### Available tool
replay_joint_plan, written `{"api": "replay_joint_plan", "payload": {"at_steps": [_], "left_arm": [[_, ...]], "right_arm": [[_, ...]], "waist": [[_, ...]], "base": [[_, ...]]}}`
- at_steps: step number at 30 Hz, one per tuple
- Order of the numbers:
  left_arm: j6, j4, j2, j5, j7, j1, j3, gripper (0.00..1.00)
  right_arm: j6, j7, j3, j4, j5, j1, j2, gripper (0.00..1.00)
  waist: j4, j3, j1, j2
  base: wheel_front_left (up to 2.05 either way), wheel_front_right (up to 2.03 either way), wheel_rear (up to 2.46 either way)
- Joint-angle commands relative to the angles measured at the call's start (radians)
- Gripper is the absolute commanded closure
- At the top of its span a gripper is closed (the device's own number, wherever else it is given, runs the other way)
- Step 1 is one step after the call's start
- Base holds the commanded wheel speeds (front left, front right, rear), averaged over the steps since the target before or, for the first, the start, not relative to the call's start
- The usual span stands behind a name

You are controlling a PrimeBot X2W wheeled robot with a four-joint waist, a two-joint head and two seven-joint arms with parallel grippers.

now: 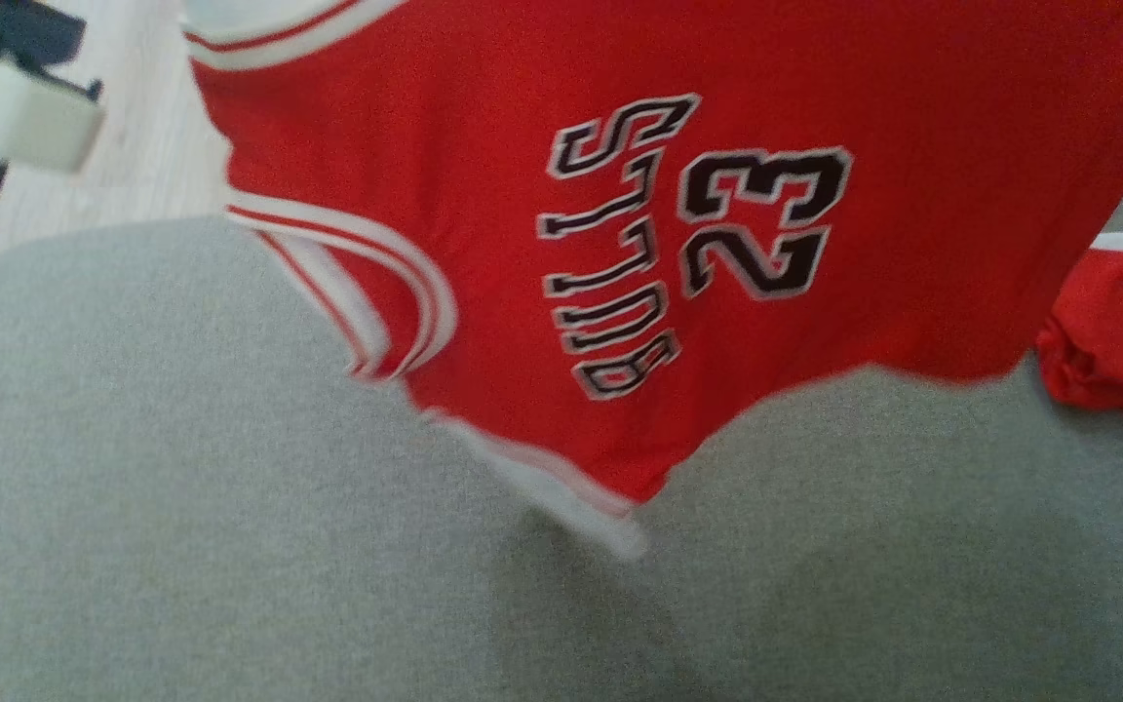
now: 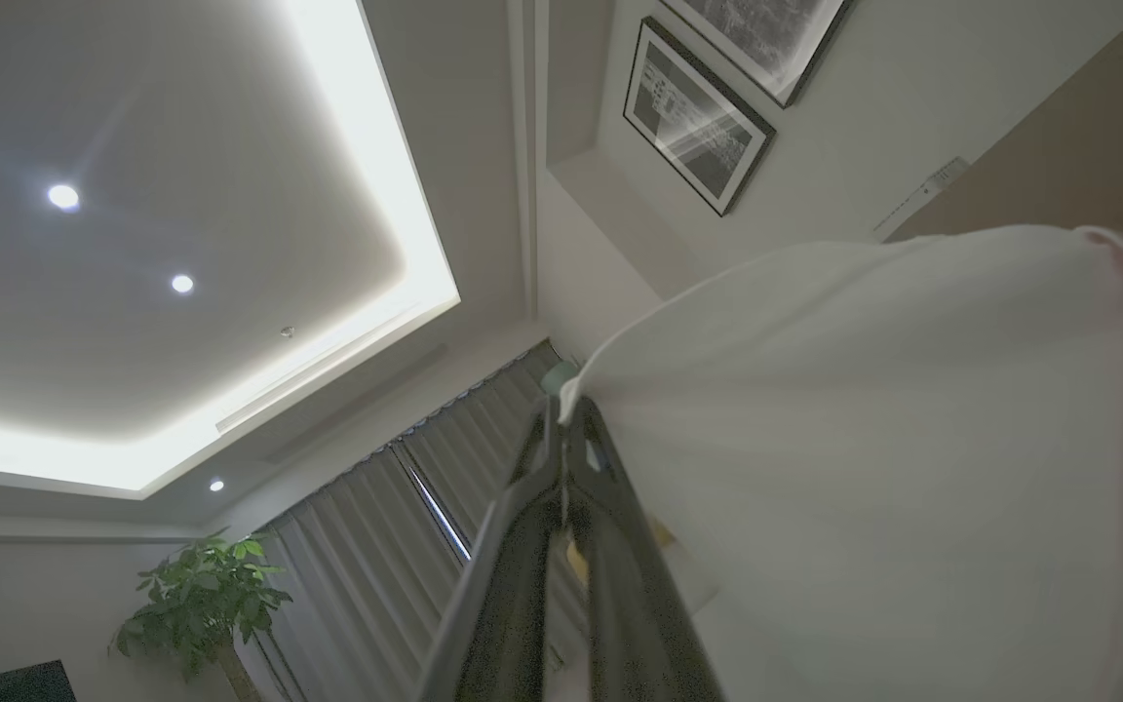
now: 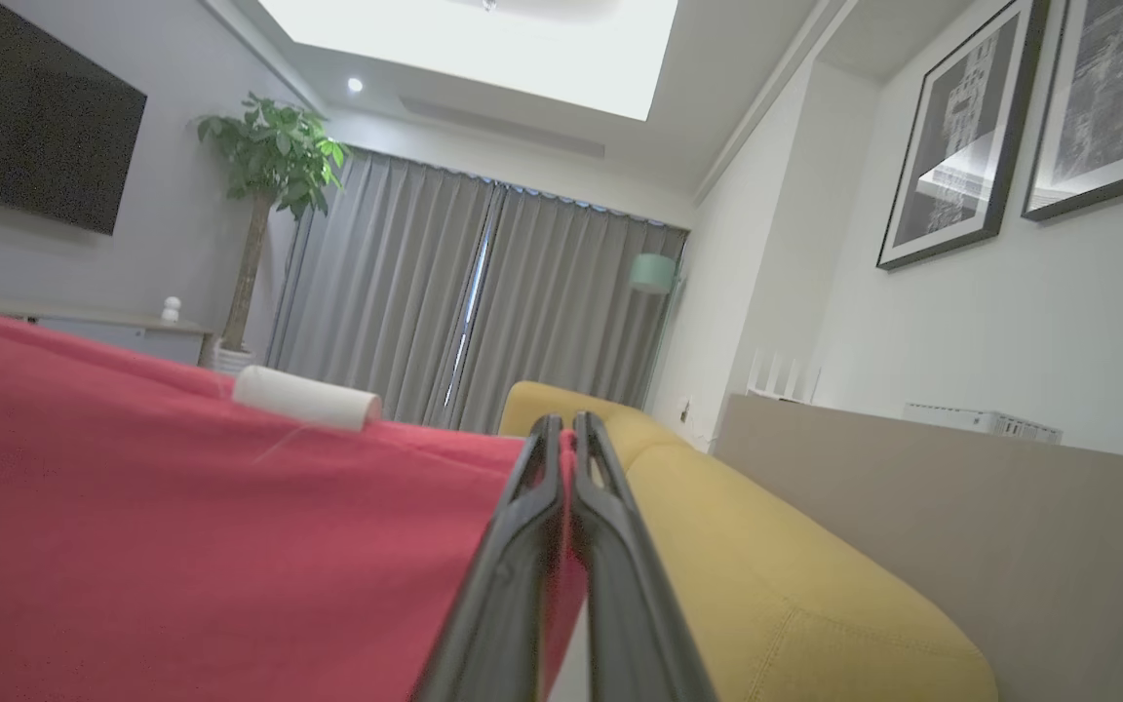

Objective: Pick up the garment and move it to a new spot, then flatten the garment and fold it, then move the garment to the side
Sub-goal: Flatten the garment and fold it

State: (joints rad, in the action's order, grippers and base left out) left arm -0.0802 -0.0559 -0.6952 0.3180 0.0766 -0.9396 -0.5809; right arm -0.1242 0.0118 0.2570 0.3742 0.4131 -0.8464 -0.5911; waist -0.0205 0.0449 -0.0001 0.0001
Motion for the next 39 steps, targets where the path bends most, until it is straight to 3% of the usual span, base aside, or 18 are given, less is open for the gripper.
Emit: {"api": "replay_joint_plan", "payload": {"at_steps": [1,6,9,12,16,21,28,39], "left_arm": [[0.017,-0.016,-0.041,0.01,-0.025,-0.079,0.05,1.0],[0.101,-0.17,0.001,0.008,-0.051,-0.208,0.011,1.0],[0.143,-0.316,0.041,-0.027,-0.031,-0.355,-0.012,1.0],[0.138,-0.415,0.067,-0.075,0.019,-0.472,-0.019,1.0],[0.099,-0.525,0.098,-0.133,0.121,-0.604,-0.015,1.0],[0.07,-0.578,0.135,-0.165,0.179,-0.669,-0.018,1.0],[0.055,-0.452,0.117,-0.172,0.185,-0.559,-0.012,1.0],[-0.015,-0.168,0.045,-0.125,0.185,-0.068,0.003,1.0]], "right_arm": [[-0.007,-0.025,0.015,-0.031,-0.012,-0.01,0.01,1.0],[-0.007,-0.064,0.066,0.035,-0.036,-0.101,0.033,1.0],[-0.007,-0.031,0.087,0.137,-0.045,-0.234,0.064,1.0],[-0.007,0.032,0.08,0.226,-0.064,-0.35,0.09,1.0],[-0.007,0.147,0.064,0.331,-0.113,-0.479,0.125,1.0],[-0.007,0.235,0.084,0.402,-0.163,-0.561,0.137,1.0],[-0.007,0.249,0.089,0.378,-0.17,-0.521,0.118,1.0],[-0.007,0.25,0.025,0.23,-0.115,-0.15,0.078,1.0]], "waist": [[0.001,-0.021,0.0001,-0.0001],[0.017,-0.129,0.0001,-0.0001],[0.027,-0.265,0.0001,-0.0001],[0.033,-0.358,0.0001,-0.0001],[0.039,-0.44,0.0001,-0.0001],[0.053,-0.498,0.0001,-0.0001],[0.078,-0.543,0.0001,-0.0001],[0.094,-0.429,0.0001,-0.0001]], "base": [[0.0,0.0,0.0],[0.0,0.0,0.0],[0.0,0.0,0.0],[0.0,0.0,0.0],[0.0,0.0,0.0],[0.0,0.0,0.0],[0.0,0.0,0.0],[0.0,0.0,0.0]]}}
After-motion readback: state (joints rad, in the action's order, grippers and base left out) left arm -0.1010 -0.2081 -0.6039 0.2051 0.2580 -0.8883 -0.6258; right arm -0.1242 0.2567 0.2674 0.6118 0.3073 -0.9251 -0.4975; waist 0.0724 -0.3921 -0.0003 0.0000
